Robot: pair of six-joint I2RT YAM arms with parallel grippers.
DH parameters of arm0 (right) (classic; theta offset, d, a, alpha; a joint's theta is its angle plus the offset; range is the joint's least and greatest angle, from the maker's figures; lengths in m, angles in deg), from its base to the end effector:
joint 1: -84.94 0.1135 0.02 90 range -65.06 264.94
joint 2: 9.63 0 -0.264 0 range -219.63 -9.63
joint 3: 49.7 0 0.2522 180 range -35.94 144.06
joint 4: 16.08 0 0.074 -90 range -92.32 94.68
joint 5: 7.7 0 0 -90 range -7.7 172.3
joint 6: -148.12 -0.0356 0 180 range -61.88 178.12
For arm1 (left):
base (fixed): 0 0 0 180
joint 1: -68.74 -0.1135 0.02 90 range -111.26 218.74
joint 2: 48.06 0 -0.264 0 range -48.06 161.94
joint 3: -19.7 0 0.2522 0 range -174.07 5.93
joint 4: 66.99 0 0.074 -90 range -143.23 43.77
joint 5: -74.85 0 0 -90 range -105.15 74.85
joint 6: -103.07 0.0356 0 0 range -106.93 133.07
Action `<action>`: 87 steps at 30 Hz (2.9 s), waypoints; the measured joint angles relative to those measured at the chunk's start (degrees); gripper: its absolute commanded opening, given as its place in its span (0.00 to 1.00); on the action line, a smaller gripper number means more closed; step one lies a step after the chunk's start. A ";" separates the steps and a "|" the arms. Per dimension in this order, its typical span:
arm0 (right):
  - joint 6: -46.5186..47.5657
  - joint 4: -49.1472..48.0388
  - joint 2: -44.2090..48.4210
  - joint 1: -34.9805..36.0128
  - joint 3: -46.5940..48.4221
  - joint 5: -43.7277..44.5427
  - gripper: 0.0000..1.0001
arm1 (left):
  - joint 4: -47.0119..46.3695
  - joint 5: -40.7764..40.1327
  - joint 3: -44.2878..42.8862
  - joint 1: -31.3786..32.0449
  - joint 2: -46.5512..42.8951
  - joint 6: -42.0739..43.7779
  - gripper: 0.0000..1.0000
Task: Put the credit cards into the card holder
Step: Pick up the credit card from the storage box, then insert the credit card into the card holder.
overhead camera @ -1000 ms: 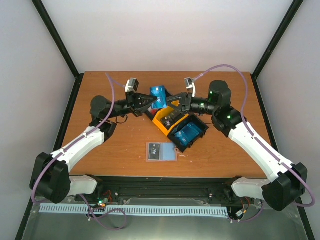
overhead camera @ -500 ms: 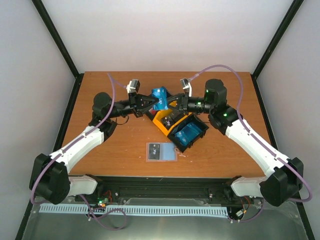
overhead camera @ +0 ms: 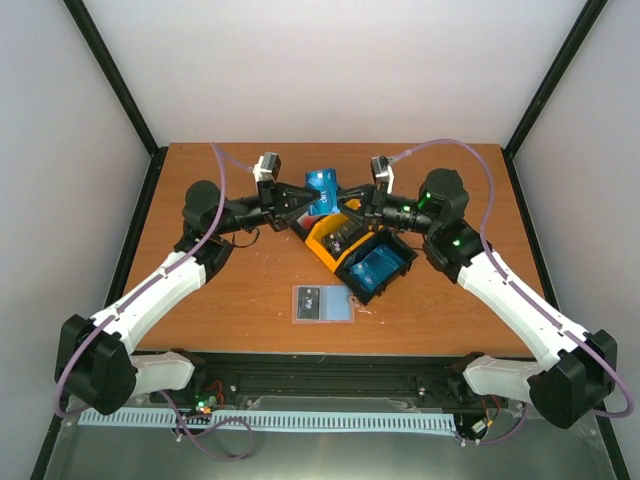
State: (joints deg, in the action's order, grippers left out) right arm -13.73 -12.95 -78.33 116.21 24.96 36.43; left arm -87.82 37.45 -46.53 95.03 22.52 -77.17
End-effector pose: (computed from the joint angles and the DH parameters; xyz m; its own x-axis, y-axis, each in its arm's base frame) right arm 0.2206 0.1639 0.3905 -0.9126 0.2199 -0.3448 -0.3436 0.0451 0.9380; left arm 0.2344 -0.1473 0.3705 -0.9531 -0.2066 -0.2213 0.2503 -0.1265 -0.9599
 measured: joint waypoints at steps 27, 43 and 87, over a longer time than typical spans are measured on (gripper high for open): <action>20.28 33.88 8.79 -3.65 4.28 17.57 0.03 | 33.55 -10.78 2.43 -0.98 -9.35 21.86 0.01; 27.28 51.28 1.81 21.79 -11.04 37.05 0.03 | 41.16 -20.09 25.40 9.57 -13.18 25.90 0.01; 40.39 42.97 5.62 22.16 -17.75 47.50 0.04 | 27.36 -21.09 28.63 10.71 2.43 28.06 0.01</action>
State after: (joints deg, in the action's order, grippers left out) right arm 26.66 30.02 -72.72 138.37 7.21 83.93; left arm -60.46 16.35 -17.90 105.74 24.95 -49.10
